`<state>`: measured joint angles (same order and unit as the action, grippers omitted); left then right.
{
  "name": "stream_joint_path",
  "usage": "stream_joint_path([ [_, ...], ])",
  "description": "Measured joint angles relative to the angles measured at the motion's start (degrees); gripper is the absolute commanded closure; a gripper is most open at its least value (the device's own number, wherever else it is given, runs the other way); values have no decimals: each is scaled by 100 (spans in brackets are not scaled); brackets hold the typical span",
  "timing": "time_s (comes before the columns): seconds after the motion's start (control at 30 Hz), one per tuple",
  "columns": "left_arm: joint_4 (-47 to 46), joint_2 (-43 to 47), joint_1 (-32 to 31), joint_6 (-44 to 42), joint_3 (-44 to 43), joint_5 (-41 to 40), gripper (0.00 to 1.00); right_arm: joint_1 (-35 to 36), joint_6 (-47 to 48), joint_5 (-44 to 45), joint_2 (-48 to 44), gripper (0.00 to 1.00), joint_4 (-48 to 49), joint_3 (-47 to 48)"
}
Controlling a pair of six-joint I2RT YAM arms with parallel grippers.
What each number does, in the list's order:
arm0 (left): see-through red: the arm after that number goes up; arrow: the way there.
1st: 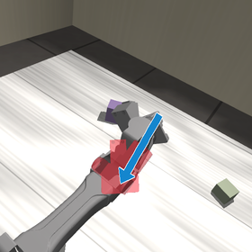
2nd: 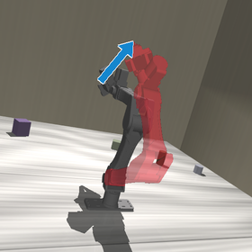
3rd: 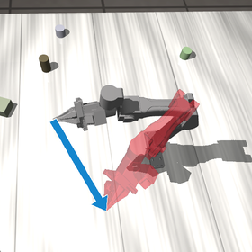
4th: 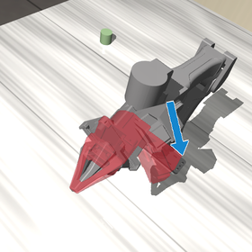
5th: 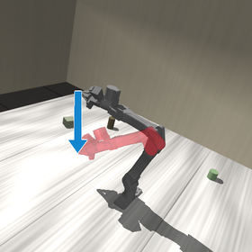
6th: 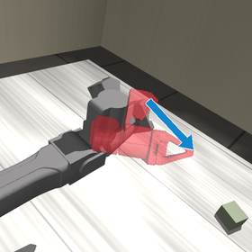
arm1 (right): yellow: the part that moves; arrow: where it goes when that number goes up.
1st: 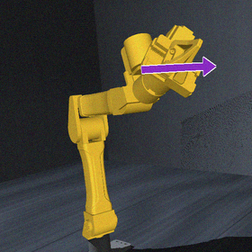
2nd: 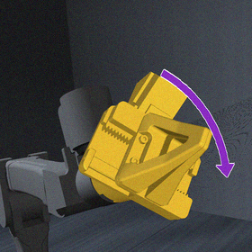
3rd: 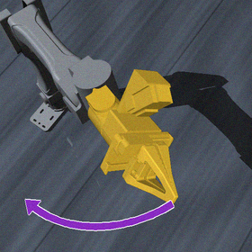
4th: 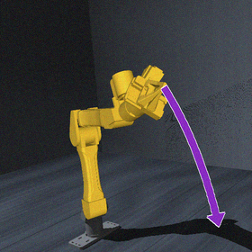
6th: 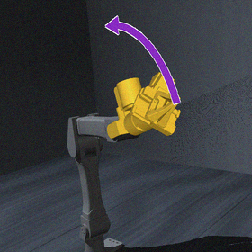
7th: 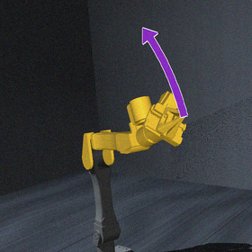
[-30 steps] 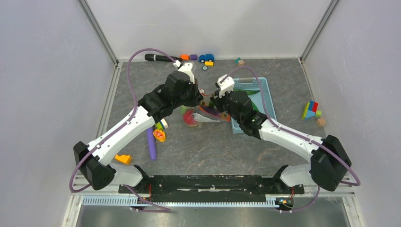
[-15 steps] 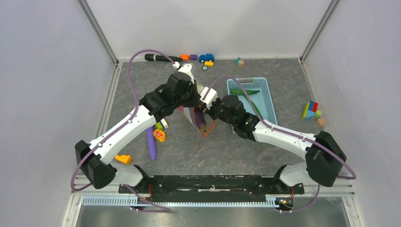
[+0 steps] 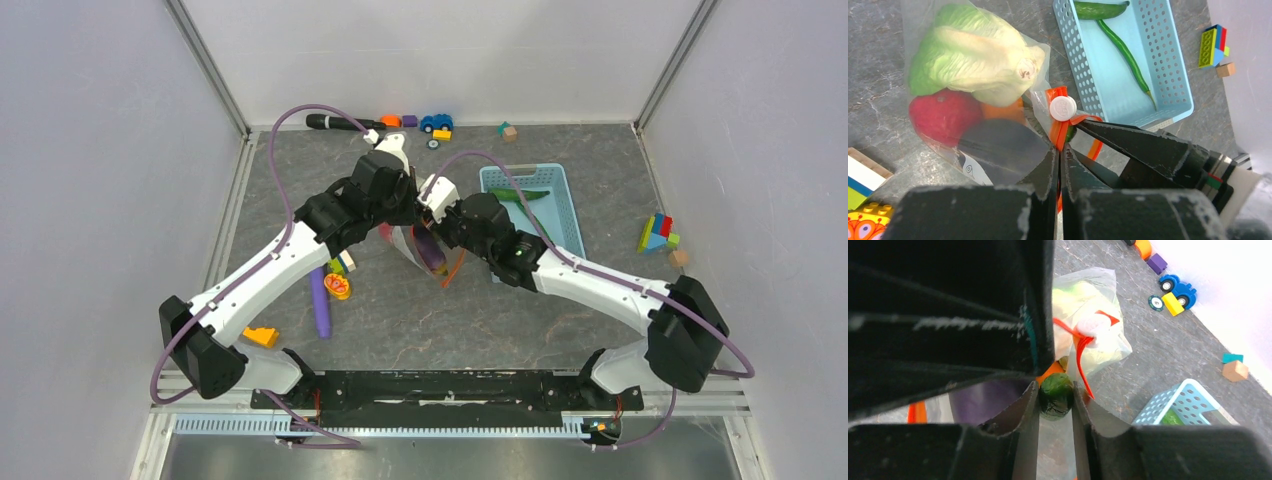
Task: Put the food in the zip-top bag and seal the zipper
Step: Adjust the zipper food storage bag at the center of the board.
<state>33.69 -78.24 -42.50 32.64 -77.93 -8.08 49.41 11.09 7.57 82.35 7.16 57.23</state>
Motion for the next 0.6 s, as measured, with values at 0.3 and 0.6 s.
stream_joint_path([
  [0.3, -212, -11, 61, 339, -164, -28, 98, 0, -68, -404, -846, 19, -699, 0],
  [0.6, -212, -74, 190, 356, -173, 118, 98, -81, -293, -612, -1899, 2, -728, 0],
])
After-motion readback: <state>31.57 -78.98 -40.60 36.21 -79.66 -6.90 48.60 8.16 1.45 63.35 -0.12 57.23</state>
